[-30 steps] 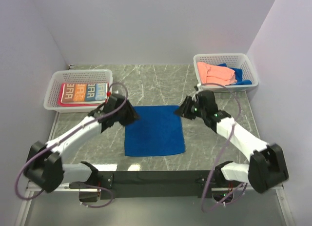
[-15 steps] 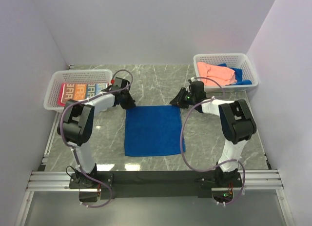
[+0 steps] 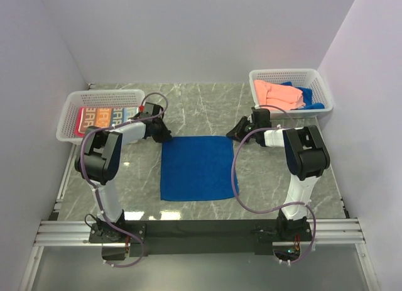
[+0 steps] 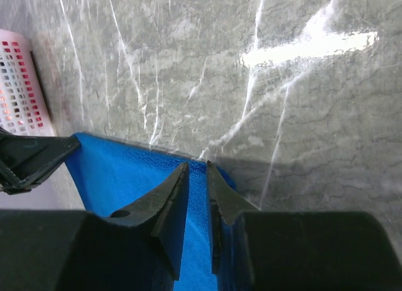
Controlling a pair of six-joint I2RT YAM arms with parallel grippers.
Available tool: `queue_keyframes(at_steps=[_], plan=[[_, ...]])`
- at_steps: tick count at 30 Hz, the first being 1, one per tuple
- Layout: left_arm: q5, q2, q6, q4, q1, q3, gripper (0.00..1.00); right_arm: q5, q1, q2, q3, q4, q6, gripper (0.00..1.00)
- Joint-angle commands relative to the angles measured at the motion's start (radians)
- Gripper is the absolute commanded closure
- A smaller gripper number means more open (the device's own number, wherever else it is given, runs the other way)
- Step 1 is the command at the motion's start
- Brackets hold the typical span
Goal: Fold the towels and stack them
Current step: Fold the towel
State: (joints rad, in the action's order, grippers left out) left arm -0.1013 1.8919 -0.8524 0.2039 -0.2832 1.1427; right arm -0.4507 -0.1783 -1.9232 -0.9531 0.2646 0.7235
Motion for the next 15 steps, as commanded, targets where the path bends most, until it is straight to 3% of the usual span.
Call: queue_keyframes(at_steps=[1,6,15], plan=[[0.0,-0.014,0.007,0.023,0.016,-0.015,0.82,0.05,0.019,0.036,-0.002,-0.014,-0.044,0.75],[-0.02,-0.072,0.061,0.095,0.015,0.054,0.64,0.05,0.019,0.113,-0.062,-0.158,-0.163,0.75],[0.066,-0.201,0.254,0.282,0.015,0.176,0.25,0.104,0.007,0.135,-0.298,-0.599,-0.596,0.67]])
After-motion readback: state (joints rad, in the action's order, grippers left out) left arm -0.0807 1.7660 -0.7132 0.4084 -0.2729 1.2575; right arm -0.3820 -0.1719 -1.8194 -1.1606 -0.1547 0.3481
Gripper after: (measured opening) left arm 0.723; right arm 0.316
